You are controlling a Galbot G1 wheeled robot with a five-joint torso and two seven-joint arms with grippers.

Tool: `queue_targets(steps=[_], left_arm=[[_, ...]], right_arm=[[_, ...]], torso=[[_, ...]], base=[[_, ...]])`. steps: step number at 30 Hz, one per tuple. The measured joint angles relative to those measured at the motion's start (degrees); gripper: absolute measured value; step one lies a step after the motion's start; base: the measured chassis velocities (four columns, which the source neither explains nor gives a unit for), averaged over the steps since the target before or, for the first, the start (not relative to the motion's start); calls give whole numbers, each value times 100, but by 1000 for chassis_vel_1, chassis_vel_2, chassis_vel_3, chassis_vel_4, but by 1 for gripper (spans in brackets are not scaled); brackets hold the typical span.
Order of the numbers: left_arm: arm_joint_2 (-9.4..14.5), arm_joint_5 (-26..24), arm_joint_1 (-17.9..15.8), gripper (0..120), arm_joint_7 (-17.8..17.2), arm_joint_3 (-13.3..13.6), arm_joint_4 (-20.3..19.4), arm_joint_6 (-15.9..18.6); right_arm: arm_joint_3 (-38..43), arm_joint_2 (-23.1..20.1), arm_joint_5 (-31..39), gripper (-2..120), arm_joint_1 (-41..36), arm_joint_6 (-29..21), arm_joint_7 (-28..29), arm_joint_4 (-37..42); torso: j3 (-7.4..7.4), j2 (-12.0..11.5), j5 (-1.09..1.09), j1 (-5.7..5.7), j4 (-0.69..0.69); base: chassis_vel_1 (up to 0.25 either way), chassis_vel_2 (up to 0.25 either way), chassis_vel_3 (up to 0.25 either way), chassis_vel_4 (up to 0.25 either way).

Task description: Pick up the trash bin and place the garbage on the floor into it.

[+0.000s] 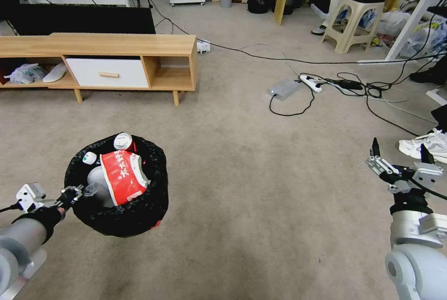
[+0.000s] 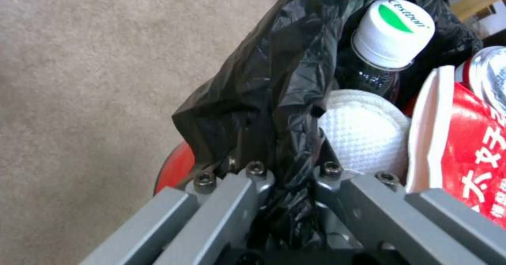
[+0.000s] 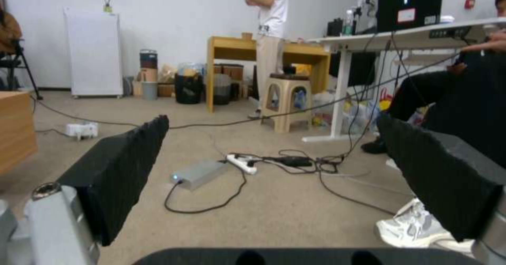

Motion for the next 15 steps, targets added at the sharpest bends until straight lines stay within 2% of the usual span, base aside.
queue_targets(steps=[10, 15], left_arm=[[-120, 244, -27, 2, 6, 374, -21, -1], [-149, 378, -2, 2, 25, 479, -14, -1]], right_arm=[[-132, 152, -276, 100, -115, 50, -66, 38], [-118, 164, -281, 100, -147, 108, -118, 42]], torso=[[0, 0, 0, 0, 1], [0, 0, 0, 0, 1]], base=[[0, 0, 0, 0], [0, 0, 0, 0]])
